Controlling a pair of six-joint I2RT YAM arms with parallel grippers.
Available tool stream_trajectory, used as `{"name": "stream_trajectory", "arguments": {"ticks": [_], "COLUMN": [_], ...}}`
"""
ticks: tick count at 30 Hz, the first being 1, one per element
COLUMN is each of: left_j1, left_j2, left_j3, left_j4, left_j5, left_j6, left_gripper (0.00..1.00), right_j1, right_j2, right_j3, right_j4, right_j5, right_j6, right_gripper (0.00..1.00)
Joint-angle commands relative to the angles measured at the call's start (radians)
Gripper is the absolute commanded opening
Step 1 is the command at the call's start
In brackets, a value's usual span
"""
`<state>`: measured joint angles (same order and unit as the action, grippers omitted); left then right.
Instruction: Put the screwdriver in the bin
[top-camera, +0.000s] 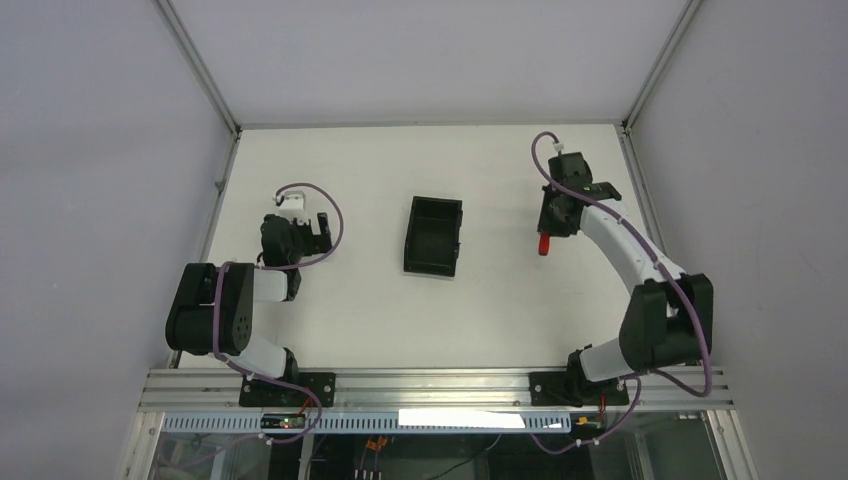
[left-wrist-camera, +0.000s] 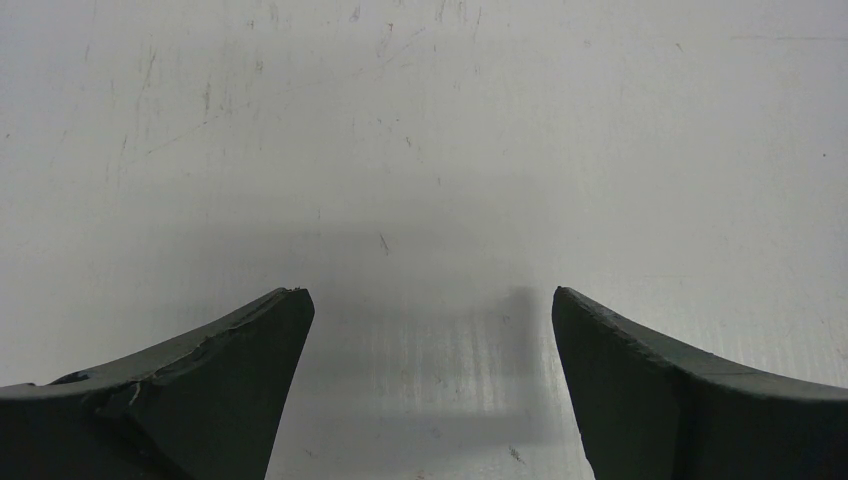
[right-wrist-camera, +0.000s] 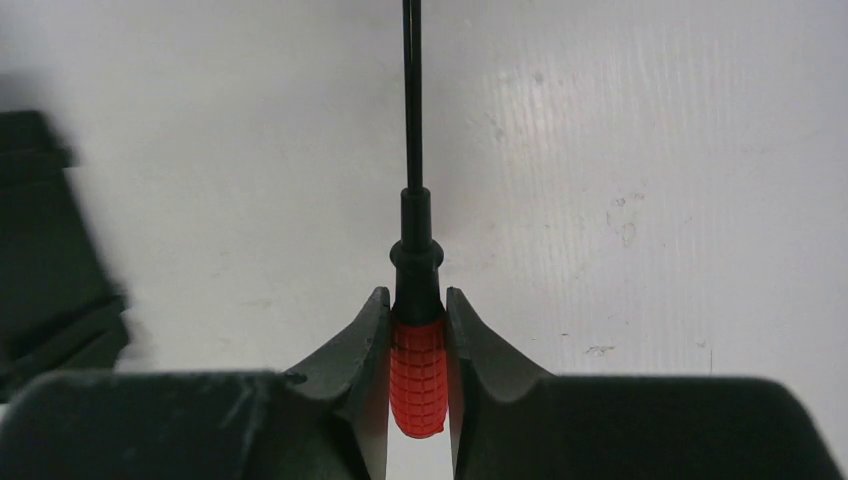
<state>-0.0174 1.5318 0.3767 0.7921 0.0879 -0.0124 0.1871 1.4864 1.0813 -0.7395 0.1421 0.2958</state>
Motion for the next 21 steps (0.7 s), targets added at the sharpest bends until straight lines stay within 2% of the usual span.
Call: {"name": "stream_trajectory", "arguments": {"ticks": [1, 7, 13, 16, 21], "left_j1": [0.010, 0.010, 0.010, 0.010, 0.010], "left_j2": [-0.024, -0.025, -0.024, -0.024, -0.024], "left_j3": [-0.005, -0.005, -0.005, -0.005, -0.005], "left_j4": [0.034, 0.034, 0.034, 0.033, 0.034], "left_j5": [0.013, 0.013, 0.012, 0.012, 0.013], "left_j6": [-0.009, -0.009, -0.009, -0.009, -0.009], "left_gripper": [0.99, 0.99, 0.99, 0.99, 0.99], "right_j1": [0.092, 0.306, 0.505, 0.568, 0.603], "right_j2": [-0.147, -0.131, 0.016, 0.127, 0.284], "right_j3": [0.152, 0.300, 0.443, 0.497, 0.554], "right_j4": [-0.045, -0.063, -0.057, -0.054, -0.059], "right_j5": [-0.053, -0.052, 0.010, 0.046, 0.070], "right_j6": [-0.027, -0.007, -0.027, -0.048, -0.056], "right_gripper": [0.03, 0.05, 0.06, 0.07, 0.07]}}
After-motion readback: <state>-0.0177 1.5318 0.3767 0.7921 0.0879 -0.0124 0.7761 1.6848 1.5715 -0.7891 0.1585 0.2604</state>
